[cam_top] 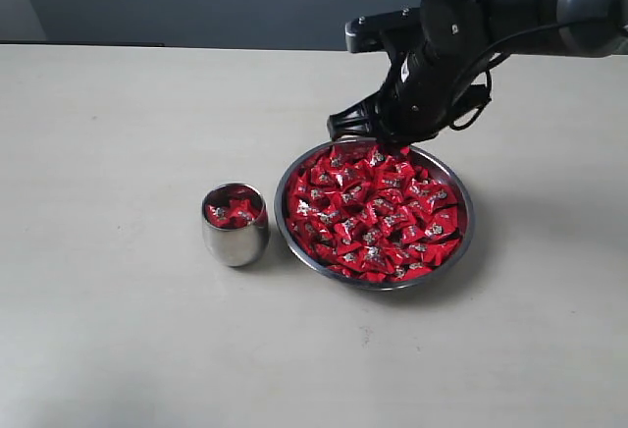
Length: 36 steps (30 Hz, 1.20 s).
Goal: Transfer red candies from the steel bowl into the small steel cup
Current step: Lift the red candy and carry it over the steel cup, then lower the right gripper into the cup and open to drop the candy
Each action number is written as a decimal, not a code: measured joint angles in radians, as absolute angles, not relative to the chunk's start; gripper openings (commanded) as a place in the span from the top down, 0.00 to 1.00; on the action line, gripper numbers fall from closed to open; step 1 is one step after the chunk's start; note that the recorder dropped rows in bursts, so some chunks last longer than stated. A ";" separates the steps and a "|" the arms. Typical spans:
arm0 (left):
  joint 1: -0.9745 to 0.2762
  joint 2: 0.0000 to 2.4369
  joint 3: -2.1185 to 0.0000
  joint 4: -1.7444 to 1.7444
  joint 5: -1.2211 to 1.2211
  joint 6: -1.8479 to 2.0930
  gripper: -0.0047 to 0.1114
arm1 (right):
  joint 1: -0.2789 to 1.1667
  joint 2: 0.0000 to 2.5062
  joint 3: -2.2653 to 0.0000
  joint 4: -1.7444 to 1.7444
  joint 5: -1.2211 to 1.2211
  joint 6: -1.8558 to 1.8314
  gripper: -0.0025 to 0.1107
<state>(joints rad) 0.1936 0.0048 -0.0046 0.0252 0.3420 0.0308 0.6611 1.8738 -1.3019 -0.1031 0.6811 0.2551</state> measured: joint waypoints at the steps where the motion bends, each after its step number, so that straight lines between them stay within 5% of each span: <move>1: 0.194 0.005 -0.005 0.025 0.342 0.031 0.96 | 0.665 1.854 -1.302 -0.043 0.657 0.193 0.98; 8: 0.194 0.005 -0.005 0.025 0.342 0.031 0.96 | 0.709 1.878 -1.469 0.428 0.667 -0.208 0.98; 17: 0.194 0.005 -0.005 0.025 0.342 0.031 0.96 | 0.839 2.034 -1.664 0.424 0.812 -0.269 0.98; 36: 0.194 0.005 -0.005 0.025 0.342 0.031 0.96 | 0.888 2.103 -1.675 0.326 0.830 -0.272 0.98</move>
